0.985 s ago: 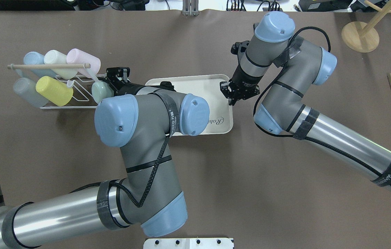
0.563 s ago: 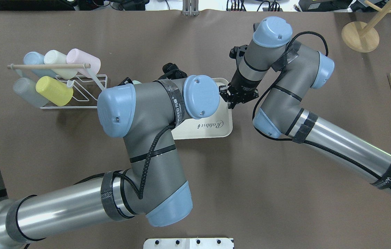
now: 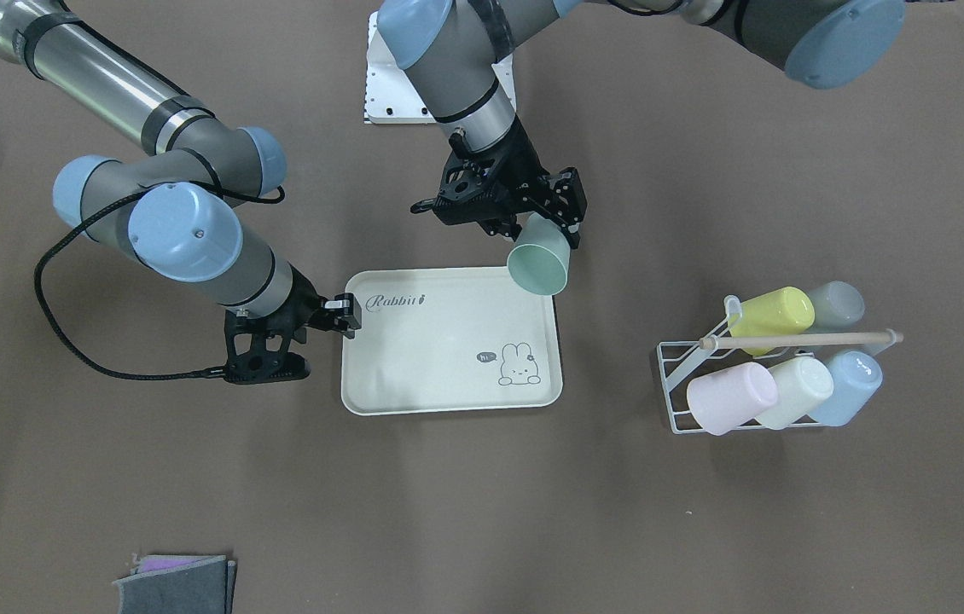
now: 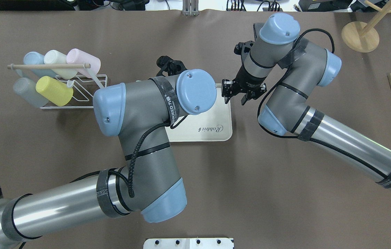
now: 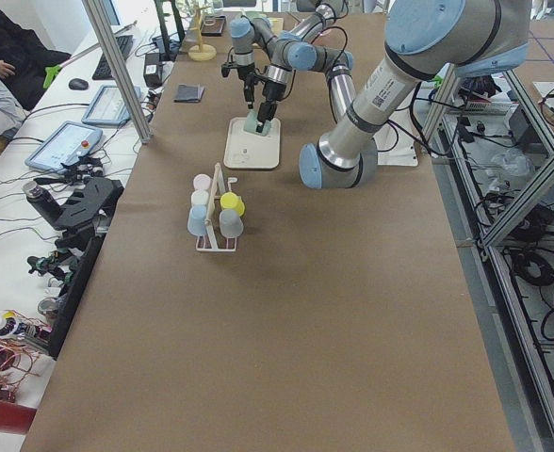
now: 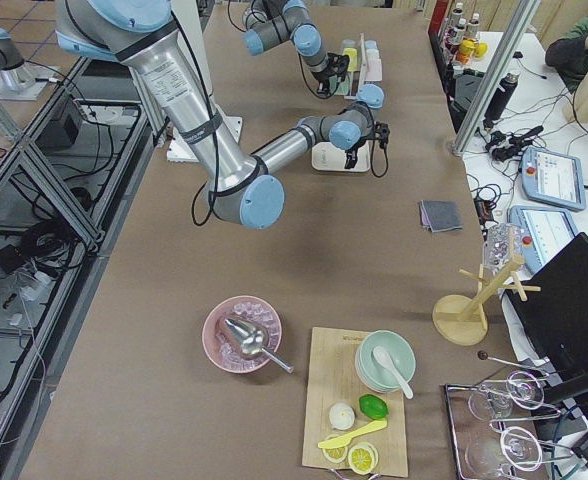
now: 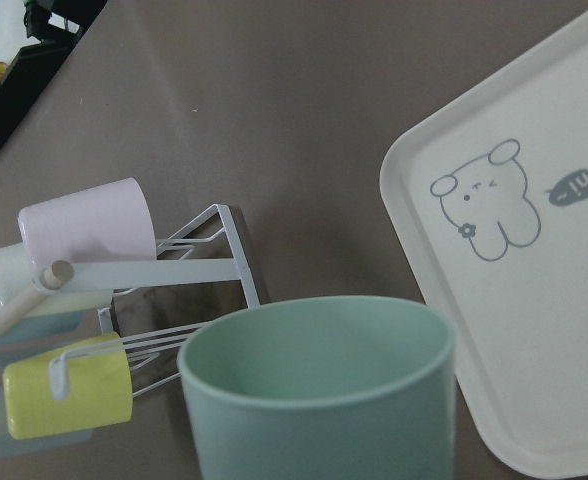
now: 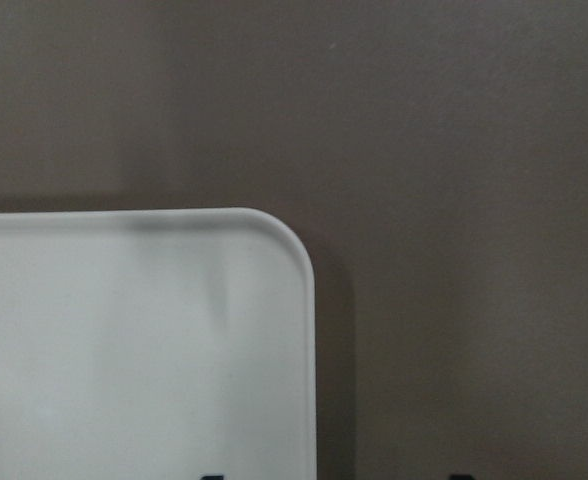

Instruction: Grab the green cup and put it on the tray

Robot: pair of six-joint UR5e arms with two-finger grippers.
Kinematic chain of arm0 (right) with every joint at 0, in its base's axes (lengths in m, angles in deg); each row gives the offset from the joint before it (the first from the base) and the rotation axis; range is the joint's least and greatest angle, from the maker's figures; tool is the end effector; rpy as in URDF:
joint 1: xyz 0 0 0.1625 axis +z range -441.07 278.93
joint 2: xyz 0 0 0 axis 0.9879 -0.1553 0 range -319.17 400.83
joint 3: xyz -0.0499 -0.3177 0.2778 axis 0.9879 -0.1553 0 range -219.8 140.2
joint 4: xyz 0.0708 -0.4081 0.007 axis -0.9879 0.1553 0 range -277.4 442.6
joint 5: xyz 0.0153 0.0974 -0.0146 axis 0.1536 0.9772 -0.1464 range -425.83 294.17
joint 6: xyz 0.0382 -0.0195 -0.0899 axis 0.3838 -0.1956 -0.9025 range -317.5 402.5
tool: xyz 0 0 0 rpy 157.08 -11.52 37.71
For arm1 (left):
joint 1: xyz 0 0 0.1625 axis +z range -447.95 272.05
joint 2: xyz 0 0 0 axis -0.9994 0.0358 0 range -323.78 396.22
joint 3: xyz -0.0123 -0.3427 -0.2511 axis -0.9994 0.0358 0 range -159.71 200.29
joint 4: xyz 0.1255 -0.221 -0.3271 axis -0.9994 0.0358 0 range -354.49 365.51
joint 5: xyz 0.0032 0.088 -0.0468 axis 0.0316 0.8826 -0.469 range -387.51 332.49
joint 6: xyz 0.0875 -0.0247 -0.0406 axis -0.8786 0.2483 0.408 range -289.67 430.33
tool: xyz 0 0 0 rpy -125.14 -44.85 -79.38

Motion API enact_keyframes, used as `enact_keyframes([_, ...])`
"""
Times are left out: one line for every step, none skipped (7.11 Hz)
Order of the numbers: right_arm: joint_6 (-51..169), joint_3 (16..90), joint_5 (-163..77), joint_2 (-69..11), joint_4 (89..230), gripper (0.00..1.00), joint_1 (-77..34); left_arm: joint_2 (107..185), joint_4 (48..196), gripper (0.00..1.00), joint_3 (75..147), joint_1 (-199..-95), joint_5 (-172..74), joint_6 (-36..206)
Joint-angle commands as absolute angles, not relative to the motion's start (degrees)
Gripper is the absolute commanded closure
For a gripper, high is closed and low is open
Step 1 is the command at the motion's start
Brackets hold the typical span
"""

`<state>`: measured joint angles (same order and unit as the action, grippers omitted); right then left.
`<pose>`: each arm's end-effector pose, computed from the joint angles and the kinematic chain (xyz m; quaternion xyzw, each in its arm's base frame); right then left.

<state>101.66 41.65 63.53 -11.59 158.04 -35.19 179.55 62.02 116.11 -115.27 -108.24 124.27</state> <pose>-0.4561 -0.5710 0.2959 -0.0282 -0.4682 -0.0096 0.8831 0.5307 -0.4423 0.1250 0.1833 0.1468 0.0562 0.9704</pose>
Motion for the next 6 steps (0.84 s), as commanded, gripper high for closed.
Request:
enact_keyframes([100.8,50.1,62.6,-18.7,158.1,0.00,-29.9,177.0,79.9,0.81,114.5,-116.2,-107.7,126.4])
enact_keyframes([99.8,57.1,63.0,-24.9,158.6,0.00,-26.6,177.4,84.7,0.85,113.2,-116.0,-102.9,126.5])
enact_keyframes([99.6,60.8,62.8,-28.1,159.0,0.00,-22.7,178.2,93.1,0.84,110.4,-115.6,-100.5,126.6])
enact_keyframes([97.4,61.9,62.8,-29.1,159.0,0.00,-20.0,178.6,102.5,0.84,107.4,-114.7,-98.9,126.8])
enact_keyframes([92.1,62.2,62.6,-31.1,159.1,0.00,-17.1,179.1,108.8,0.83,102.3,-114.2,-93.3,126.8])
enact_keyframes([86.8,64.1,62.5,-35.2,159.1,0.00,-14.7,177.6,114.0,0.83,100.9,-112.8,-90.0,126.8])
